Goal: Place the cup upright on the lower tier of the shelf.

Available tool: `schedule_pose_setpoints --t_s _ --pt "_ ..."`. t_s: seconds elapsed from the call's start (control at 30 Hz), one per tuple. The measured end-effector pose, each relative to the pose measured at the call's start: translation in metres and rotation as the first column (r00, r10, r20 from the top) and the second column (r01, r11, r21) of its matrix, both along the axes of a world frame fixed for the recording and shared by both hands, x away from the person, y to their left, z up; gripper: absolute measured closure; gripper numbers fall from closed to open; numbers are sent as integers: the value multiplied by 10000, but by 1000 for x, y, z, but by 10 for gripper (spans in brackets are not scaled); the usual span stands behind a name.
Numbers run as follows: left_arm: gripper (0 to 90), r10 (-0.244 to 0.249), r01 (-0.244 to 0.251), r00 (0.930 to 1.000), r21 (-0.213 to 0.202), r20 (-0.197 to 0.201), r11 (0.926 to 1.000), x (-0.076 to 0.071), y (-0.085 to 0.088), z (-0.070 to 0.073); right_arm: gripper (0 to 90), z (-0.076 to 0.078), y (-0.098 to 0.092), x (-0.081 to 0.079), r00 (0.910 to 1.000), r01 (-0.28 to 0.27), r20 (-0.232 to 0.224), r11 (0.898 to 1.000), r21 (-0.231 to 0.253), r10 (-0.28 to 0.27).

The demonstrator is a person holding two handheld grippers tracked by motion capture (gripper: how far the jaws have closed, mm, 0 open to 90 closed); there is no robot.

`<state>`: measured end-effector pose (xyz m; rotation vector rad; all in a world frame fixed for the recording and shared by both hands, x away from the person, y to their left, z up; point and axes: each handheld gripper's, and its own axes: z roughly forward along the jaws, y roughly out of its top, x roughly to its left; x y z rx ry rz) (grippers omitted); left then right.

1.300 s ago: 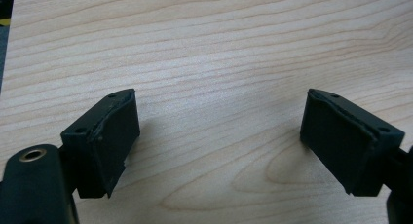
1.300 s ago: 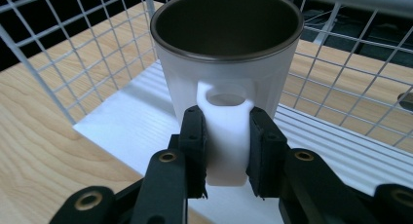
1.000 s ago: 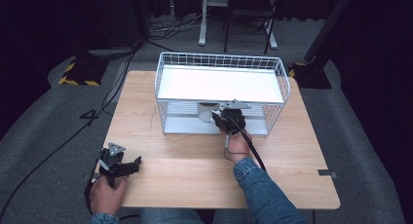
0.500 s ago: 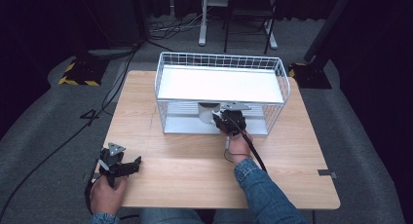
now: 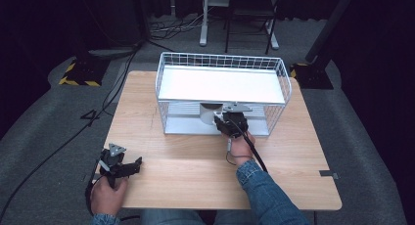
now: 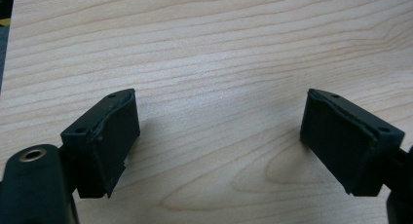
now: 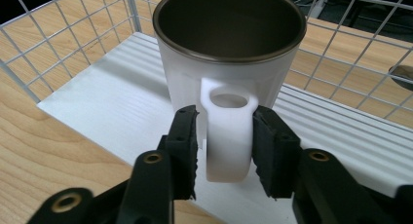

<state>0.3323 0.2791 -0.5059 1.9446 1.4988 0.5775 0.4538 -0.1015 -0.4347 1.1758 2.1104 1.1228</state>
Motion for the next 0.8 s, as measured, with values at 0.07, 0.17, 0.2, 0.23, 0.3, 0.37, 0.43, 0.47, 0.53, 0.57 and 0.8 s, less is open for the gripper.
schedule_pose_setpoints --t_s 0.07,0.17,0.2,0.23,0.3,0.37,0.43,0.47,0.53,0.57,0.8 --pt "147 1 -1 10000 -1 1 10000 0 0 0 589 2 -1 -1 10000 -13 22 10000 40 13" --pt "147 1 -1 10000 2 -2 10000 0 0 0 581 3 -2 -3 10000 -42 30 10000 42 41" --pt "147 0 0 10000 -1 0 10000 0 0 0 580 4 -2 -4 10000 -60 57 10000 66 60" --pt "147 2 -2 10000 2 -1 10000 0 0 0 578 6 -3 -5 9999 -102 81 9999 119 101" --pt "147 0 0 10000 3 -1 10000 0 0 0 567 11 -6 -9 9995 -280 158 9995 153 277" --pt "147 1 -1 10000 0 -1 10000 0 0 0 562 13 -6 -11 9992 -349 201 9993 154 346" --pt "147 0 0 10000 -1 -2 10000 0 0 0 555 18 -8 -16 9982 -550 228 9984 144 547" --pt "147 2 -2 10000 3 -4 10000 0 0 0 551 21 -11 -21 9972 -713 235 9973 179 708" --pt "147 1 -1 10000 0 -2 10000 0 0 0 550 23 -12 -22 9968 -766 256 9968 225 760" --pt "147 0 0 10000 -1 -1 10000 0 0 0 548 26 -17 -27 9957 -905 248 9953 348 897" --pt "147 0 0 10000 -1 1 10000 0 0 0 536 36 -34 -44 9934 -1126 295 9916 635 1109"
